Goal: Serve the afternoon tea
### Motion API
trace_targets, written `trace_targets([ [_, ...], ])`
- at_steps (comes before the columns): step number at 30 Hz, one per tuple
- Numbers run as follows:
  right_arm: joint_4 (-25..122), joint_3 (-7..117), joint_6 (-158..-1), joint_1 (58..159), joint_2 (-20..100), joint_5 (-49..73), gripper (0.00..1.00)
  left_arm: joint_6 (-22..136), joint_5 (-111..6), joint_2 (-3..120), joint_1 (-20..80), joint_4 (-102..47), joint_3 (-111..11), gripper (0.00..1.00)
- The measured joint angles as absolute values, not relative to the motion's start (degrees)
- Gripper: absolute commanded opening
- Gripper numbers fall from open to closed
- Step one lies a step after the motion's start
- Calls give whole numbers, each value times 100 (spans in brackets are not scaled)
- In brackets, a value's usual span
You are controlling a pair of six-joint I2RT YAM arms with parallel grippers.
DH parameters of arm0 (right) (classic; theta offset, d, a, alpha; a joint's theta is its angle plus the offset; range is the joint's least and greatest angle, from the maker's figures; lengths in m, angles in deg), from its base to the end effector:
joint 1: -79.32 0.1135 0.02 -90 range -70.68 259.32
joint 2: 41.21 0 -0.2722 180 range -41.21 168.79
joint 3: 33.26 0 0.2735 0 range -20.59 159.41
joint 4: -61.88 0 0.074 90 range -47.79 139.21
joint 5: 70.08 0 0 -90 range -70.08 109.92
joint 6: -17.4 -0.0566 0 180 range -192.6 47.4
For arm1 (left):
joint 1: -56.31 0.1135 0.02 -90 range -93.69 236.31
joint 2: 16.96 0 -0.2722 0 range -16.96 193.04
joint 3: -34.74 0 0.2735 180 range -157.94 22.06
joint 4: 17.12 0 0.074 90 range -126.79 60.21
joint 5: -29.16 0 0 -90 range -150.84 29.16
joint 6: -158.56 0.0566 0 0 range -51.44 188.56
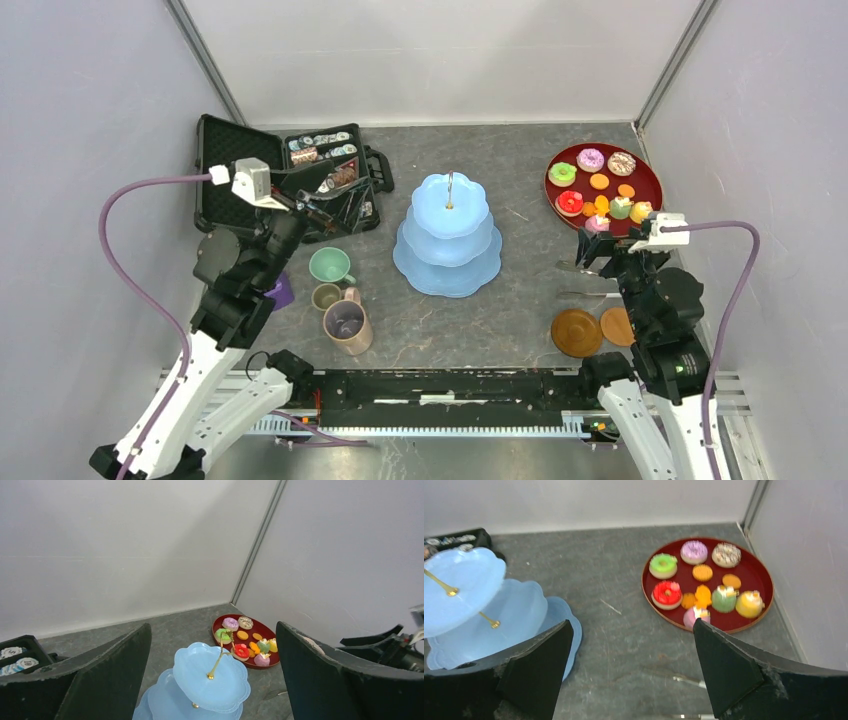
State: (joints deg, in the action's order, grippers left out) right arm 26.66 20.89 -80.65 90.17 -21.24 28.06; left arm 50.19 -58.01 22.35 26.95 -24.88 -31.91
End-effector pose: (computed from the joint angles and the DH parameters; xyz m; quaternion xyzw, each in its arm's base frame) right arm 0.1198 0.0148 0.3578 0.0323 0.7127 0.0648 0.6977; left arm 0.1514 -0.0884 0.4553 0.0753 0.5718 -0.3435 0.7412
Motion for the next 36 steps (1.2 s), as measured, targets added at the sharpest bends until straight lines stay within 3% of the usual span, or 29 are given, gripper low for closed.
trace_targets([
  [13,1619,1700,-8314,9017,-955,3381,98,5017,-5948,1853,2518,-2368,-3097,100],
  [23,1787,1289,-9724,8724,317,4144,98,5012,-5946,1862,2430,-2364,-3095,100],
  [27,1892,1175,-9929,8412,676,4094,93,5012,-5943,1912,2385,-2364,-3095,100],
  [29,1881,1169,-10045,8396,761,3984,98,5012,-5946,1949,2363,-2364,-3095,100],
  [36,1962,1000,-10336,8398,722,2996,98,5012,-5948,2178,2304,-2366,-3095,100],
])
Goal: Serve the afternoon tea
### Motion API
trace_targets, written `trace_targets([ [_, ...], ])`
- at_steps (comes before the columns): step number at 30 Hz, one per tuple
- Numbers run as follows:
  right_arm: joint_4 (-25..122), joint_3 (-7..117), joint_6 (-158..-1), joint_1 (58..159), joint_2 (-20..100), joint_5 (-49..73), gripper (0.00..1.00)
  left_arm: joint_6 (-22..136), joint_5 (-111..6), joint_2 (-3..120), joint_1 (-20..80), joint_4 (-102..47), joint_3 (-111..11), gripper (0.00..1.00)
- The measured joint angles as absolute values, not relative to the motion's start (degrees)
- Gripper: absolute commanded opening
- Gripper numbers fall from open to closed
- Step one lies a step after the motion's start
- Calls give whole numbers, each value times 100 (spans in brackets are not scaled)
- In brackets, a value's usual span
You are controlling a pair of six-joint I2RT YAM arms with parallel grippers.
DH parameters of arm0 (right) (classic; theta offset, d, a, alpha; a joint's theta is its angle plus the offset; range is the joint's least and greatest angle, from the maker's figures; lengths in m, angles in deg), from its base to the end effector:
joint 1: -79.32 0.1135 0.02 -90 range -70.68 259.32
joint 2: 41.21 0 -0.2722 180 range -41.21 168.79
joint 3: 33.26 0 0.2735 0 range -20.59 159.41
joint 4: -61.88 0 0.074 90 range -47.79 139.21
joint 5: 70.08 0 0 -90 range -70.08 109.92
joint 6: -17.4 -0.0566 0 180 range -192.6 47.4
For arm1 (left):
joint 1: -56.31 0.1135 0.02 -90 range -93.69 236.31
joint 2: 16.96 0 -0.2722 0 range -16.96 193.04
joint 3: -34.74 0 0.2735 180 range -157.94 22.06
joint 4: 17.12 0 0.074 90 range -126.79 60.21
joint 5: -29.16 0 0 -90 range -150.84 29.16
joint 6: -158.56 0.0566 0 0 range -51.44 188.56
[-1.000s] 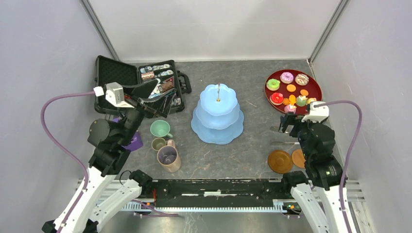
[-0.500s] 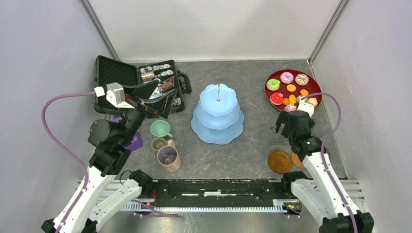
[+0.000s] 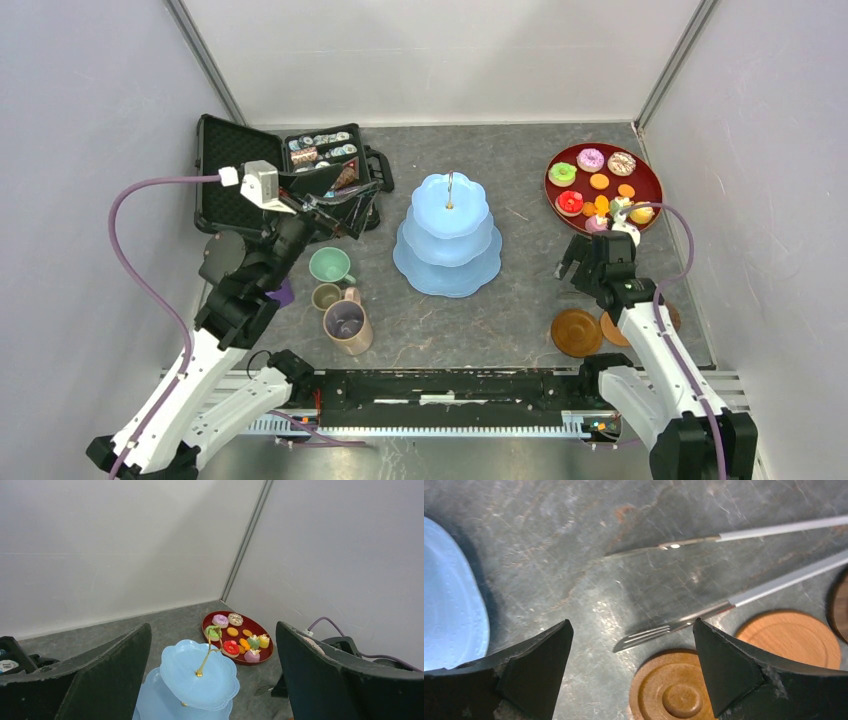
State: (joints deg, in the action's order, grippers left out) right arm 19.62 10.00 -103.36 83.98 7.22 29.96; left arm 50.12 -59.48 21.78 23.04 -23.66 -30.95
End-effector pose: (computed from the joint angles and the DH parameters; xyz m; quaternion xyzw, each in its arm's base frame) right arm 0.1997 0.0064 0.1970 0.2405 0.8971 0.0323 0.3693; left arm 0.1446 -0.0965 0.4533 0.0833 0.5646 -0.3642 0.7360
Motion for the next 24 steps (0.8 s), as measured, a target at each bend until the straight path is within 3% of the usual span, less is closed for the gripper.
trace_targets([
  [7,1234,998,-10896,8407,967,3648,97,5012,-6086,2310,2269,-2394,-3062,100],
  [14,1396,716,-11147,8407,995,3632,74,5015,-6243,2277,2216,-2401,-3043,100],
  [24,2353,552,-11335,8860,1810,3335,70,5015,-6378,2209,2148,-2403,-3043,100],
])
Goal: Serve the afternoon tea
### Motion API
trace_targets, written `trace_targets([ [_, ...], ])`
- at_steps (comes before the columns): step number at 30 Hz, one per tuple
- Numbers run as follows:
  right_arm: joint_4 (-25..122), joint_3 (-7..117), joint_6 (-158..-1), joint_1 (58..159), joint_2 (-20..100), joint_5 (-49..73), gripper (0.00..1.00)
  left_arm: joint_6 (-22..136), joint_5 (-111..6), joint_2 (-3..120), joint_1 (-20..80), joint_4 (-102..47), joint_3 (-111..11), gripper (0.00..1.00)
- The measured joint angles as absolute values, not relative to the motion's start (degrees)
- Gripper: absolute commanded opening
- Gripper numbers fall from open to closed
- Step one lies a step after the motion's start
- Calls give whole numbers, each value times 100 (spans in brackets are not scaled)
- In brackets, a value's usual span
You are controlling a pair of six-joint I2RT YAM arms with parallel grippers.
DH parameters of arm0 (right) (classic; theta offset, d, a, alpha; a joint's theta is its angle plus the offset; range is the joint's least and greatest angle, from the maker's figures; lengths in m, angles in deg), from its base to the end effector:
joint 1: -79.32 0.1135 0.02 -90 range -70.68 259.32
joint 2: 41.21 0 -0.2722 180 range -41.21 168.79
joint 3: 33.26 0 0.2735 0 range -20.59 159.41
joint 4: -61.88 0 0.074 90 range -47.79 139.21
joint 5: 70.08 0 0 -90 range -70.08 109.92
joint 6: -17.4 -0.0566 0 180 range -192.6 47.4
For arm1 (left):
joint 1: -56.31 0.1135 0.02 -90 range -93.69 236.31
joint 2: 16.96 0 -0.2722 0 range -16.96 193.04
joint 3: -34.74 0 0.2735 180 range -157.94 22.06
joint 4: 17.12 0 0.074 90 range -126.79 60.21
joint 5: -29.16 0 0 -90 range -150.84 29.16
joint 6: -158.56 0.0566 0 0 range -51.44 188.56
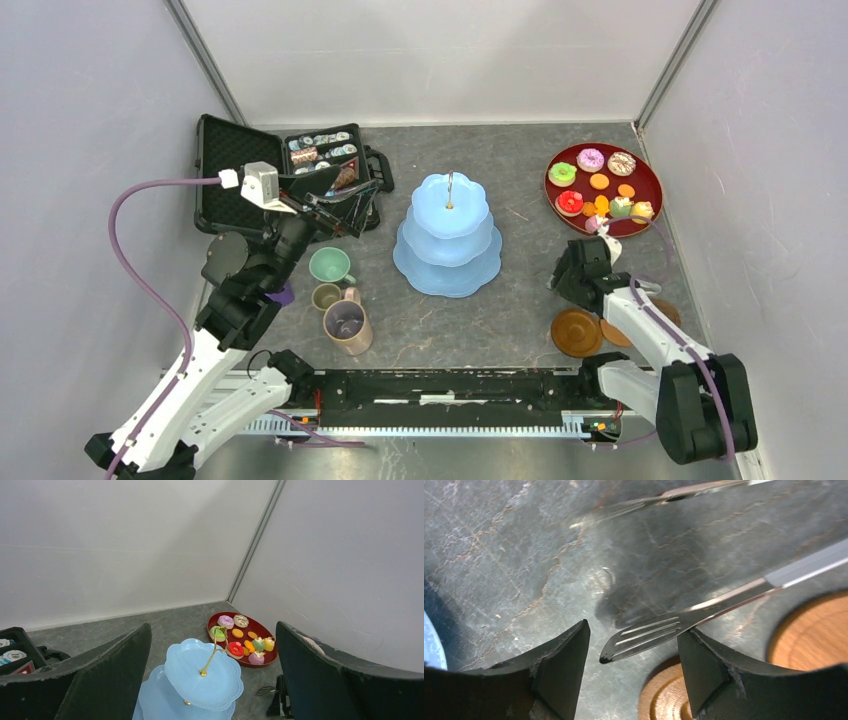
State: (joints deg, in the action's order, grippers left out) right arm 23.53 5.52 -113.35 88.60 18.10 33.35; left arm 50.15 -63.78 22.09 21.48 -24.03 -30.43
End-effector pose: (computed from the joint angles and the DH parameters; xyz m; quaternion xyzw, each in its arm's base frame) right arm 0.2034 0.0199 0.1412 0.2896 0.9124 0.0106 0.2891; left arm 0.1473 -0.0990 0.4483 0.0620 0.5761 -0.3519 0.7352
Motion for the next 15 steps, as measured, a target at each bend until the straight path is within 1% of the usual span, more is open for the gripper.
trace_targets([
  [3,2620,552,-11473,9102,2066,3305,70,5015,-6381,2194,2144,-2403,-3043,100],
  [10,3302,801,-11499,9520,2737,3333,76,5015,-6383,2181,2111,-2405,-3043,100],
  [15,3770,1267,-10926,9611,3294,2782,78,5017,-6405,2172,2081,-2405,-3043,100],
])
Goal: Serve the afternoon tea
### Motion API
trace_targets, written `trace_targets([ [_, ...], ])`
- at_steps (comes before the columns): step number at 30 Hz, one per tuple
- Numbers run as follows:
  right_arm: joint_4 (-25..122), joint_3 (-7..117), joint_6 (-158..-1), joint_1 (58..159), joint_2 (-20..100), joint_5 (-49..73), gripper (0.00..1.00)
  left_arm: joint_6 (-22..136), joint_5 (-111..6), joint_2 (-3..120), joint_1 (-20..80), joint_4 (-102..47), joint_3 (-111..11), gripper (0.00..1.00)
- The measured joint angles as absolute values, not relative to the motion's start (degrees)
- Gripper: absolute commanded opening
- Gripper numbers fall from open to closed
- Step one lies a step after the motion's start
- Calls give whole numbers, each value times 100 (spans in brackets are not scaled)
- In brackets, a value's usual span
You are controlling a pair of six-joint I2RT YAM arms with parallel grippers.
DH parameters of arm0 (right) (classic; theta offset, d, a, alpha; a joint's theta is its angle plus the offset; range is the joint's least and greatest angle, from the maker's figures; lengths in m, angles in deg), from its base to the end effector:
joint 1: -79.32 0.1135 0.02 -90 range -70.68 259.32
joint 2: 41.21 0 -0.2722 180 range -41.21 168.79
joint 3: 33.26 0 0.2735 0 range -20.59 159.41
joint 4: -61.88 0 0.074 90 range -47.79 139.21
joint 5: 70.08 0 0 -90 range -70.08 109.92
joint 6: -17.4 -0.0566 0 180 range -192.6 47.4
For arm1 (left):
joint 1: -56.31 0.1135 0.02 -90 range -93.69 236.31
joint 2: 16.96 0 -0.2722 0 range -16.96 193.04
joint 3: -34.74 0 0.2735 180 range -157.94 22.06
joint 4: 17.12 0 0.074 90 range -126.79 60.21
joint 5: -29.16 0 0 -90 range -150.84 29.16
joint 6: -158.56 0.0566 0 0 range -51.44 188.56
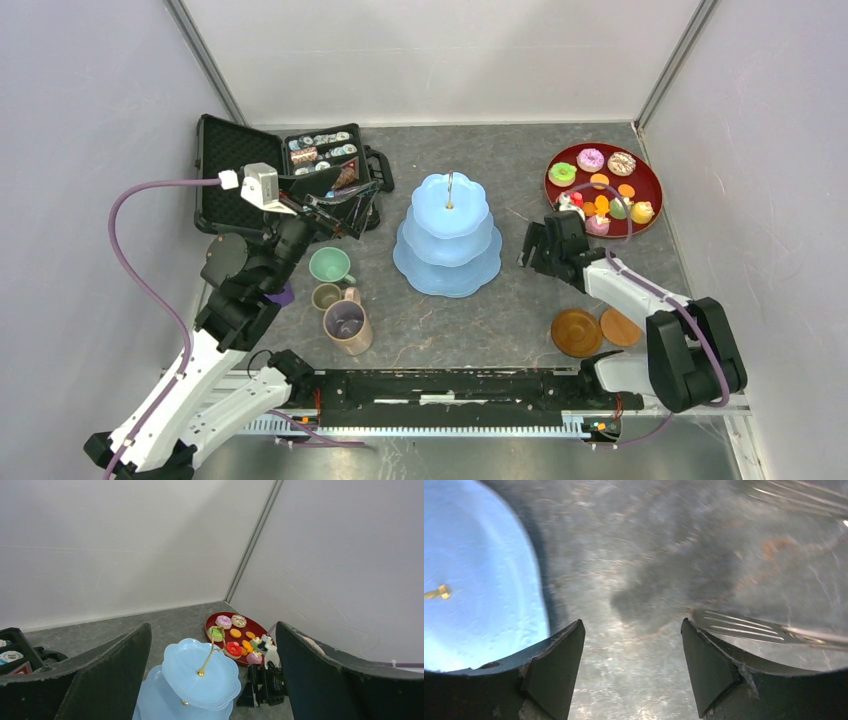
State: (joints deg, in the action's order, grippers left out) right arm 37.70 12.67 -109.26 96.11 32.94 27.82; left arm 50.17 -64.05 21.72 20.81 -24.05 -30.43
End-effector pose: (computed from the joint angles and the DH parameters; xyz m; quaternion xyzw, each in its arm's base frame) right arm 0.2569 0.0694 0.1430 0.1848 0.9264 0.0863 0.3165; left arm 0.1445 -0.0992 0.4493 0.0631 0.5735 -0.3556 0.7353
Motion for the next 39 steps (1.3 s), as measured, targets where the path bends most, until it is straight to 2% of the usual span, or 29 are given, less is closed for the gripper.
trace_targets([
  [7,3636,1529,-9794,9858,2851,2531,82,5017,-6433,2161,2048,-2407,-3043,100],
  [12,3250,1514,-9379,9843,2097,3093,81,5017,-6437,2181,2017,-2407,-3043,100],
  [16,2937,1514,-9261,9491,1963,3490,76,5017,-6437,2213,1980,-2410,-3043,100],
  [21,2657,1514,-9197,9004,1968,3595,74,5017,-6437,2227,1917,-2410,-3043,100],
  [33,2664,1409,-8553,9013,2414,3606,68,5017,-6437,2244,1917,-2410,-3043,100],
  [39,2992,1326,-8113,9118,2693,3528,58,5017,-6435,2323,1917,-2410,-3043,100],
])
